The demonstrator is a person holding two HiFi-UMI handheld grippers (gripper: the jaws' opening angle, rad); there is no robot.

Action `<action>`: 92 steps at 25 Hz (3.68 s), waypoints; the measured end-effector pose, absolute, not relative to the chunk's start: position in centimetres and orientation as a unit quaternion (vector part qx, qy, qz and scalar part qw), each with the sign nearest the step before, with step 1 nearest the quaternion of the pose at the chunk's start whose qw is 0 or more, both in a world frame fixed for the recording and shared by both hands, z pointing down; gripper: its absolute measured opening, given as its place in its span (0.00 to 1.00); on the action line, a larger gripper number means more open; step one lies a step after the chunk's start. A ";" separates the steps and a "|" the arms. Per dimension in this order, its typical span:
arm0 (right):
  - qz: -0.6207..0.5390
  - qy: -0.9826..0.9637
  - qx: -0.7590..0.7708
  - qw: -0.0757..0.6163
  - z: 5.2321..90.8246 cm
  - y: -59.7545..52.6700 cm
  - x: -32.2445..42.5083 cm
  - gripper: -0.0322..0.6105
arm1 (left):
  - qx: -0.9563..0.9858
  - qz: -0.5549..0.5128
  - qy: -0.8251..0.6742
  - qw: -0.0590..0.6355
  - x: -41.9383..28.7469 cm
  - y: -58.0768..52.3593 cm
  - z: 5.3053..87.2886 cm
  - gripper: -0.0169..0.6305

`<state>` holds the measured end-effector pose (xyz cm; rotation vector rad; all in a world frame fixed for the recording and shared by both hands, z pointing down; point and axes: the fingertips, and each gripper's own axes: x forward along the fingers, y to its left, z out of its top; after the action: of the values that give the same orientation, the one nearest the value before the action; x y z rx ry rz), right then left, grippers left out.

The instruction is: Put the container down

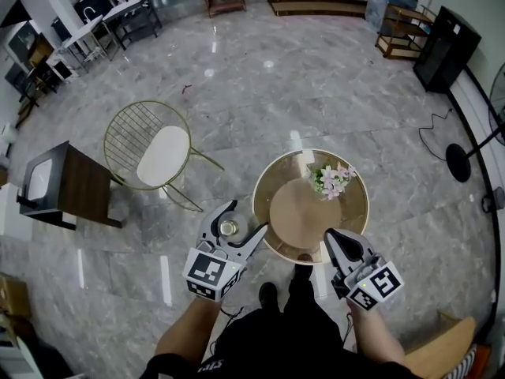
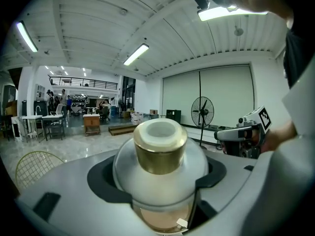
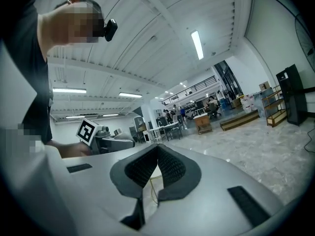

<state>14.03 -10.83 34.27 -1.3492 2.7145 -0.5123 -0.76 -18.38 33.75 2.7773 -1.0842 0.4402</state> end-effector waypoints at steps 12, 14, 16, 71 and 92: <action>-0.218 0.879 -0.424 0.001 42.2 -15.3 17.4 0.07 | 0.913 0.179 -0.352 0.103 3.6 -23.3 42.5 0.56; -0.229 0.879 -0.418 -0.007 44.0 -16.0 17.6 0.07 | 0.912 0.184 -0.351 0.108 4.2 -24.0 44.3 0.56; -0.238 0.880 -0.410 -0.012 45.7 -16.8 17.5 0.07 | 0.910 0.190 -0.351 0.112 4.6 -24.6 46.3 0.56; -0.365 0.874 -0.300 -0.108 77.9 -22.6 15.3 0.07 | 0.873 0.308 -0.330 0.182 9.1 -31.3 90.4 0.56; -0.367 0.863 -0.334 -0.097 78.2 -21.1 15.4 0.07 | 0.887 0.323 -0.298 0.140 10.5 -31.2 92.5 0.58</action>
<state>15.43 -21.11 78.24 -1.1189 2.8924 -1.2316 10.48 -31.21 92.47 2.5627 -0.8603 0.9341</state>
